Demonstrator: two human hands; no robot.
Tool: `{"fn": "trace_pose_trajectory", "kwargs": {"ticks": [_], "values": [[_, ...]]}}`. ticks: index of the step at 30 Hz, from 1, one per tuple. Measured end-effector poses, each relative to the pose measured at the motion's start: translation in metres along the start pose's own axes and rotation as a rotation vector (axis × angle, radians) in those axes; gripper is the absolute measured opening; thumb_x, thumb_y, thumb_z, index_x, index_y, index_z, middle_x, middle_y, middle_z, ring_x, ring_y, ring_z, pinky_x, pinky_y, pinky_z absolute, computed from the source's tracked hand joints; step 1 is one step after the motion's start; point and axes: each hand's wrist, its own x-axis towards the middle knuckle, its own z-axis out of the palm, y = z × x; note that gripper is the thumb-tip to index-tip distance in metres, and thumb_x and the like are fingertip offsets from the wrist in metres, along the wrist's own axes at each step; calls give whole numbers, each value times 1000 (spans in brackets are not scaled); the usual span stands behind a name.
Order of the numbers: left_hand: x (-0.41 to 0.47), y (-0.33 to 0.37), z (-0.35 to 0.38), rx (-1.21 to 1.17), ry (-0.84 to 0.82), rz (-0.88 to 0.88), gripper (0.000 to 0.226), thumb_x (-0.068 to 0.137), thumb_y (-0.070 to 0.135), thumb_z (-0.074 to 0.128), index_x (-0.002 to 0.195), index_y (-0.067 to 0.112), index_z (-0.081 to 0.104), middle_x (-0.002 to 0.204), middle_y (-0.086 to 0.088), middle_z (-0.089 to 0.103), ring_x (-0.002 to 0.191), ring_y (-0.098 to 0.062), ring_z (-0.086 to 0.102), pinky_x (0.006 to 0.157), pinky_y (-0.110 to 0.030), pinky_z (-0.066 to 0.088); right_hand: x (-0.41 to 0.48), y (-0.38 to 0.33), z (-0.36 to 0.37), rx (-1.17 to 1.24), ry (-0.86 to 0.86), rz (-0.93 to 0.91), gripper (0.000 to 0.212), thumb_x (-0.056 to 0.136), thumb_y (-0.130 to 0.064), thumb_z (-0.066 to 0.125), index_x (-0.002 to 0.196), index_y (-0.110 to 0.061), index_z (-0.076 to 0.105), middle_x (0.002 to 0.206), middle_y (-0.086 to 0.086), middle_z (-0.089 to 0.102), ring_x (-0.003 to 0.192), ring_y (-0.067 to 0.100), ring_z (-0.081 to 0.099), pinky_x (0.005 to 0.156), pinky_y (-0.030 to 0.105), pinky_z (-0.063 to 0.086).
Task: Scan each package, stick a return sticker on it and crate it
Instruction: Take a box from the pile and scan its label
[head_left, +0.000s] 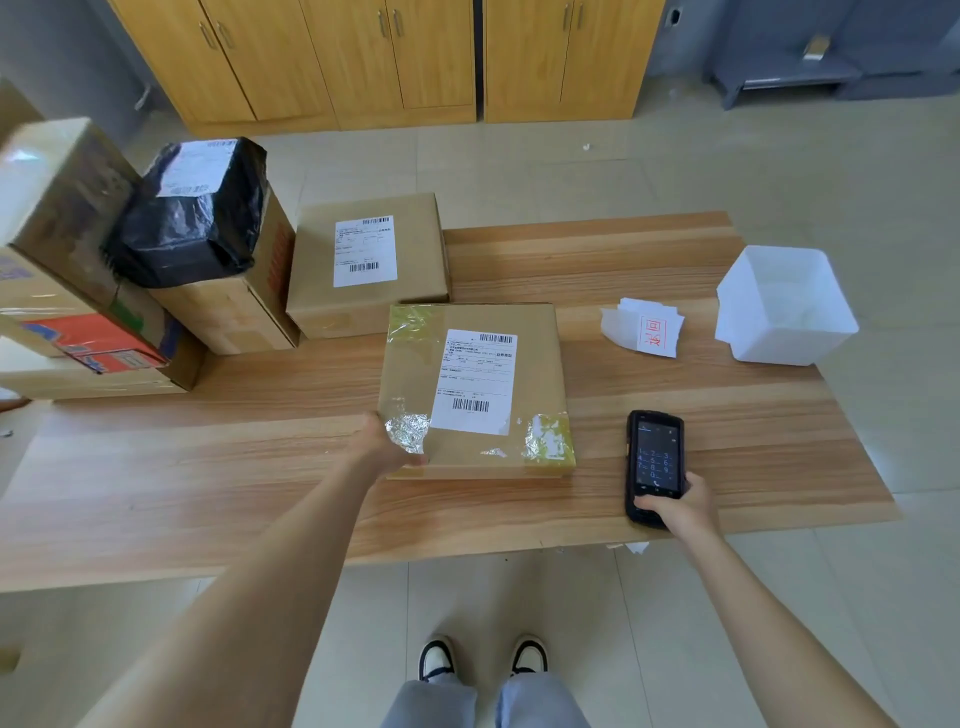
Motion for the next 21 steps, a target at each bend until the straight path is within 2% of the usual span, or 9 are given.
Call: {"fn": "trace_pose_trajectory", "kwargs": {"ticks": [4,7,9,11,13,21], "values": [[-3,-2,-3,18,4,13,89,69,32,84,137,11,29,130,-9,50,117,-31,51,94,-43,47,-12,-4,3,-32,38,-17,70,60,-4,85,122,-6,52,114,12,64,101,30,60,84,36,47],[-4,-3,-8,-8,4,52,93,61,30,88,134,10,33,130,-9,50,117,-29,50,98,-44,46,-28,-17,5,-31,79,-32,80,67,-7,82,136,-6,42,125,11,57,111,32,55,91,38,44],[-5,-1,-13,-30,1,70,94,56,31,90,130,11,35,126,-8,51,112,-28,53,96,-43,47,-35,-26,8,-17,92,-44,84,72,-8,79,143,-8,33,132,13,51,116,32,51,90,36,41],[-6,5,-21,-33,10,91,87,61,31,87,128,10,36,120,-8,53,106,-27,55,93,-39,47,-41,-36,11,18,83,-59,86,75,-8,77,146,-10,29,141,12,42,123,31,46,94,38,40],[-6,12,-30,-21,25,123,80,71,31,82,132,8,35,126,-11,53,113,-29,52,92,-37,45,-47,-45,16,46,75,-76,86,76,-8,77,146,-12,27,147,12,34,128,31,41,100,41,38],[-2,34,-58,28,37,275,88,77,34,77,145,8,29,142,-12,44,126,-28,46,101,-37,40,-66,-65,24,85,81,-129,83,78,-12,76,146,-13,29,150,12,32,134,30,37,103,42,36]]}}
